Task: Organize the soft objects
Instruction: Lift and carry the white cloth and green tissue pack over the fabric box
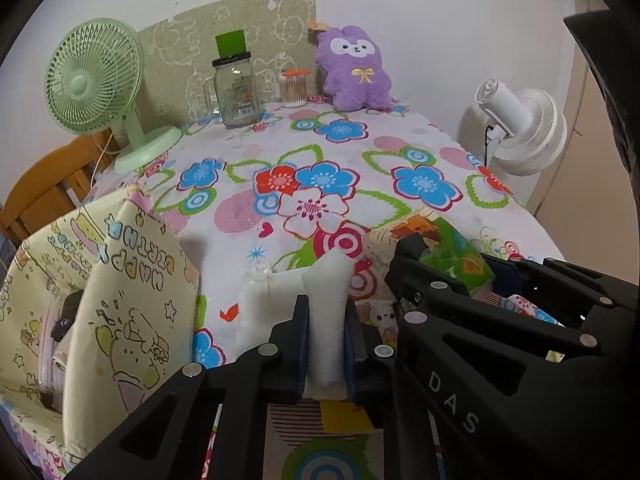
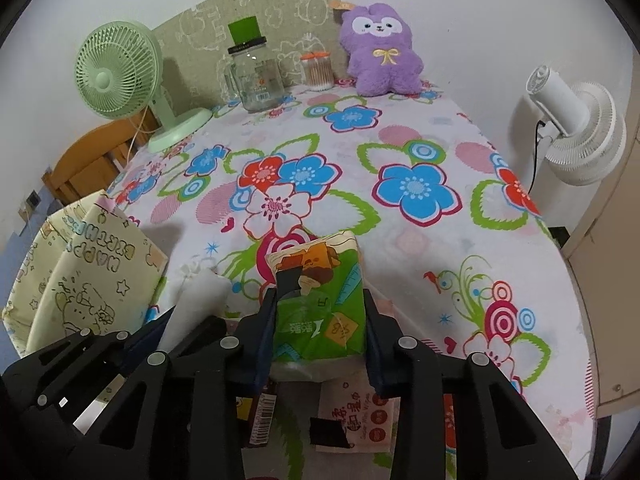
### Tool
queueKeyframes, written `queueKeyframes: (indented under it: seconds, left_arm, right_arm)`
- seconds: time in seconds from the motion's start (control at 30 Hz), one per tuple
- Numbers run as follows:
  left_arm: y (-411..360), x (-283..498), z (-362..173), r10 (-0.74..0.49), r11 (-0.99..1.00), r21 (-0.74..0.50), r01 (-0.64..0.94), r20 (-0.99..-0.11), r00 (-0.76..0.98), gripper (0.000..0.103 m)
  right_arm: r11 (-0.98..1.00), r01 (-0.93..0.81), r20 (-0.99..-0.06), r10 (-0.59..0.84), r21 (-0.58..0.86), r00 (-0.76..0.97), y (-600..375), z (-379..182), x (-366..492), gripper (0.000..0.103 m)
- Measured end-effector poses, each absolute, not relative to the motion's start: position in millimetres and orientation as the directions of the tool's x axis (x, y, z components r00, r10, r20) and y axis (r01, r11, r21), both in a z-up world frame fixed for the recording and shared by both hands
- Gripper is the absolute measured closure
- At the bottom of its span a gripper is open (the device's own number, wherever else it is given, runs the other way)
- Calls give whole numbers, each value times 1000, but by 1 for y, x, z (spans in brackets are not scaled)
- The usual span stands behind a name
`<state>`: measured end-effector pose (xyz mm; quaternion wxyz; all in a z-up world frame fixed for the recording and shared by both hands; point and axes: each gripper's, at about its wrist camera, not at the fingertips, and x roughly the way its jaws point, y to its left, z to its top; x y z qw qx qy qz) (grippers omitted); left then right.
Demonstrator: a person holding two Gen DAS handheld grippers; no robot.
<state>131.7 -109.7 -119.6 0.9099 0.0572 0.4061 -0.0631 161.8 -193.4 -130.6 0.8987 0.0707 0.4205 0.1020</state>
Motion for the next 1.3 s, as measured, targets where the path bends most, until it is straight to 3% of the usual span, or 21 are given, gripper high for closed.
queueKeyframes:
  seconds: [1.3]
  left_arm:
    - [-97, 74, -16, -140, 977, 49, 205, -576, 805, 93]
  right_arm:
    - [983, -129, -591, 184, 134, 785, -188, -12, 95, 63]
